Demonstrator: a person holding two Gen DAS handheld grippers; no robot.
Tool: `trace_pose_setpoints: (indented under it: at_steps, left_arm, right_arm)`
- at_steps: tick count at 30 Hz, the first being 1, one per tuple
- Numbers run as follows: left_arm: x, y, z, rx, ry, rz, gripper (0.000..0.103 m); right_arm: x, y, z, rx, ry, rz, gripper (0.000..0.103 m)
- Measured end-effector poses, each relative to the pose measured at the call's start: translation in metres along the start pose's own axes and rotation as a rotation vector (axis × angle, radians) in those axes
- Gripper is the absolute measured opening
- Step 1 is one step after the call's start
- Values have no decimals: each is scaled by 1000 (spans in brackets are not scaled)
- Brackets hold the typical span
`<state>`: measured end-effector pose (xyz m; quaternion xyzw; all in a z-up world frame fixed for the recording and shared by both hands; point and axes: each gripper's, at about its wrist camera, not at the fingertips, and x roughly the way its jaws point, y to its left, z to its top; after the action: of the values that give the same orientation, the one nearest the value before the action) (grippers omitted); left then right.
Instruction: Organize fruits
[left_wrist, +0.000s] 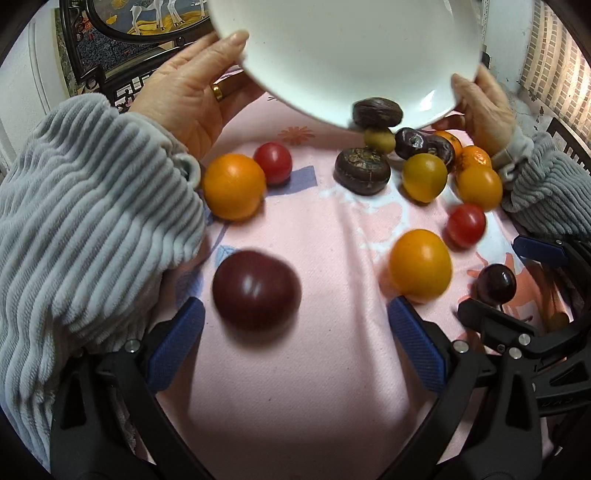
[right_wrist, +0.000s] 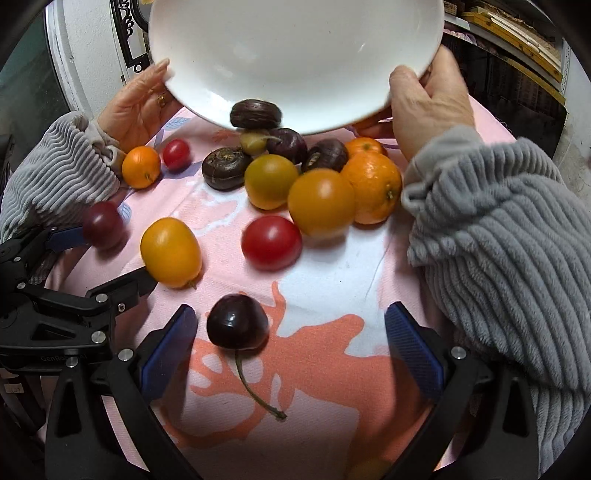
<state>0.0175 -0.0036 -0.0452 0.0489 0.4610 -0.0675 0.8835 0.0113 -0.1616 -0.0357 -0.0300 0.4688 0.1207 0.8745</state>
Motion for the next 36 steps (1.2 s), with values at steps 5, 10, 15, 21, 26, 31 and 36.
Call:
trace_pose_setpoints:
  at_steps: [5, 10, 15, 21, 26, 31, 36]
  left_arm:
    - [0, 0, 0, 0, 0, 0, 101]
    - [0, 0, 0, 0, 0, 0, 101]
    - [0, 0, 0, 0, 0, 0, 101]
    - [0, -2, 2, 1, -1, 0, 101]
    - [1, -1, 1, 0, -1, 0, 101]
    - [1, -1, 1, 0, -1, 0, 101]
    - [1, -1, 1, 0, -1, -1, 101]
  right_arm:
    - [0, 0, 0, 0, 0, 0, 102]
    - [0, -1, 0, 0, 0, 0, 102]
    - [0, -1, 0, -1, 0, 0, 102]
    - [-2, -2, 0, -2, 0, -1, 102]
    - [0, 0, 1, -2, 1, 0, 102]
    - [0, 0, 1, -2, 1, 0, 102]
    - [-1, 0, 1, -2, 1, 0, 102]
